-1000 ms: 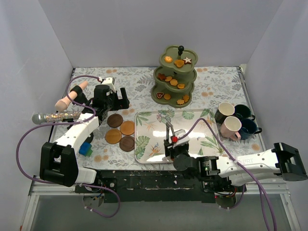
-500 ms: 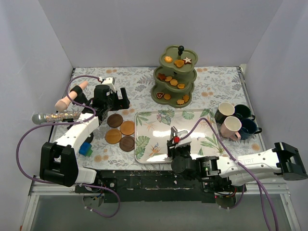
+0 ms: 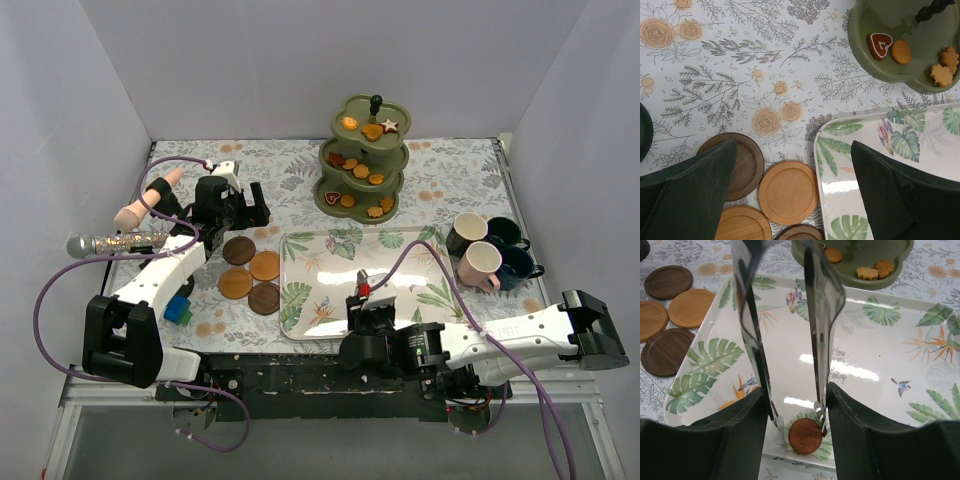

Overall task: Serve the afternoon tea
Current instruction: Pick up the desert from the tray.

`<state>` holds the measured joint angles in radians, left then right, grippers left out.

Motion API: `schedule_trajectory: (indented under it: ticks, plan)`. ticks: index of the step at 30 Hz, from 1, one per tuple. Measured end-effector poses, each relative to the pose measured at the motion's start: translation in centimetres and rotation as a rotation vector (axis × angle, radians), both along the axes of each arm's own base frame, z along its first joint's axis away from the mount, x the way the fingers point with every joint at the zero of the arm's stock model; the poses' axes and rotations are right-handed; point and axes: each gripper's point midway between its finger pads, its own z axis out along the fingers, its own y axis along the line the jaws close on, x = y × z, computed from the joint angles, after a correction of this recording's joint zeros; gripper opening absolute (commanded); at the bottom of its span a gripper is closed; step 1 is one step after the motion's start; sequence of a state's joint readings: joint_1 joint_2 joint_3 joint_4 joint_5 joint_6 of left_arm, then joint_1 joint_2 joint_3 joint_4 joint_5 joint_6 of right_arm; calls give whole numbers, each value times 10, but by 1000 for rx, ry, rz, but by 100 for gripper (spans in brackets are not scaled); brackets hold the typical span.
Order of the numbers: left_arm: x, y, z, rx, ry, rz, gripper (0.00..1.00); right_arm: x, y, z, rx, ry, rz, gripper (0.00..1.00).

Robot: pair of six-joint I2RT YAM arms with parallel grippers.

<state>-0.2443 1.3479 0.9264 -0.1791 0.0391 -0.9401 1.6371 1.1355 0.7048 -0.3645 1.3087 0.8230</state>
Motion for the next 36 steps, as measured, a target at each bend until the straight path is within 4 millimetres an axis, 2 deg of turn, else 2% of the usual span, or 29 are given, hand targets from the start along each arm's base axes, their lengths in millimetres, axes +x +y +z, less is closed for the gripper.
schedule_trajectory:
  ticks: [3,13,16,20,24,27,31,36]
  plan:
    - [0,0,0,-2,1,-1,98,0,-4,0,5,4,-23,46]
    - [0,-1,0,-3,1,-2,98,3,-11,2,-30,-14,-31,35]
    - [0,-1,0,-3,1,-1,98,11,-6,10,-35,-23,-3,32]
    - [0,0,0,-3,0,-1,98,33,-8,29,6,-56,28,31]
    - [0,0,0,-2,0,0,98,63,-12,66,10,-124,31,30]
    - [0,0,0,-1,0,0,98,86,-12,102,-1,-180,38,30]
    - [0,0,0,-1,0,0,98,124,-24,166,8,-289,4,30]
    - [0,0,0,1,-1,-1,98,172,-53,248,35,-454,-78,30]
